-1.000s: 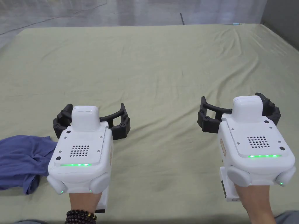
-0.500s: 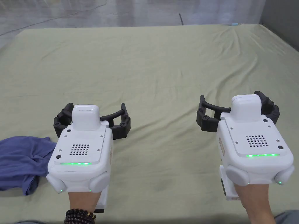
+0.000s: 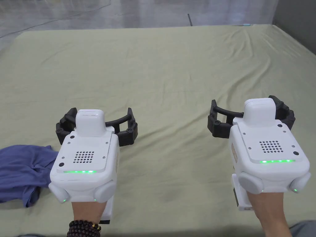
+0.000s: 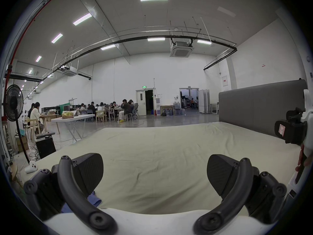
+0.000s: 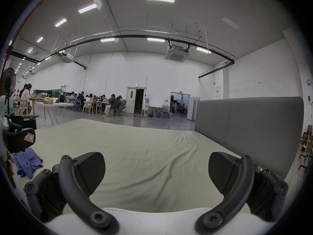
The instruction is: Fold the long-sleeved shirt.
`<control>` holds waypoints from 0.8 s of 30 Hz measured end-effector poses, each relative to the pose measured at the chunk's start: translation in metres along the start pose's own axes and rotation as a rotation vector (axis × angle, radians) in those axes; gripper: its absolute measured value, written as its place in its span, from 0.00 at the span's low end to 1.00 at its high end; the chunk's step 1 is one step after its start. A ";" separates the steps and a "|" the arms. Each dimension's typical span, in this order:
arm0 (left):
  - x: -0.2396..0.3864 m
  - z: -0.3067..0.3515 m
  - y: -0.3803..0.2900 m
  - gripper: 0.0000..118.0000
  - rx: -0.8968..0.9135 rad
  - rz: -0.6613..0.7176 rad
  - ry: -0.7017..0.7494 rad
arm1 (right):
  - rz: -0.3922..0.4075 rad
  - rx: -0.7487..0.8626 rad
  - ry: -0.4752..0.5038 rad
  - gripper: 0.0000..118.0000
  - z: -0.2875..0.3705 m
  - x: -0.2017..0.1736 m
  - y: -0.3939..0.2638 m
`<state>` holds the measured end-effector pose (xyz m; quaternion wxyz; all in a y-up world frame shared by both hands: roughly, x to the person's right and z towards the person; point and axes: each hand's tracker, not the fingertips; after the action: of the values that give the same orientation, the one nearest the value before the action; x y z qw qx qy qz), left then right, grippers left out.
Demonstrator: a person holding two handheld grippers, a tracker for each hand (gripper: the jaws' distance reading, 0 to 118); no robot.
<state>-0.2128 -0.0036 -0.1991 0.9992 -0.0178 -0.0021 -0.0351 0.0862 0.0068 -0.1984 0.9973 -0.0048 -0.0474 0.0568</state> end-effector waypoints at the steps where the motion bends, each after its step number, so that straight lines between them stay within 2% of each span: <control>1: 0.000 0.000 0.000 1.00 -0.001 0.000 -0.001 | 0.000 -0.001 0.000 1.00 0.000 0.000 0.000; 24: 0.003 0.002 -0.001 1.00 -0.006 0.008 -0.008 | 0.006 -0.006 -0.001 1.00 0.001 0.000 0.001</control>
<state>-0.2098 -0.0045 -0.1974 0.9993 -0.0210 -0.0060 -0.0311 0.0859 0.0074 -0.1973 0.9970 -0.0077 -0.0480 0.0597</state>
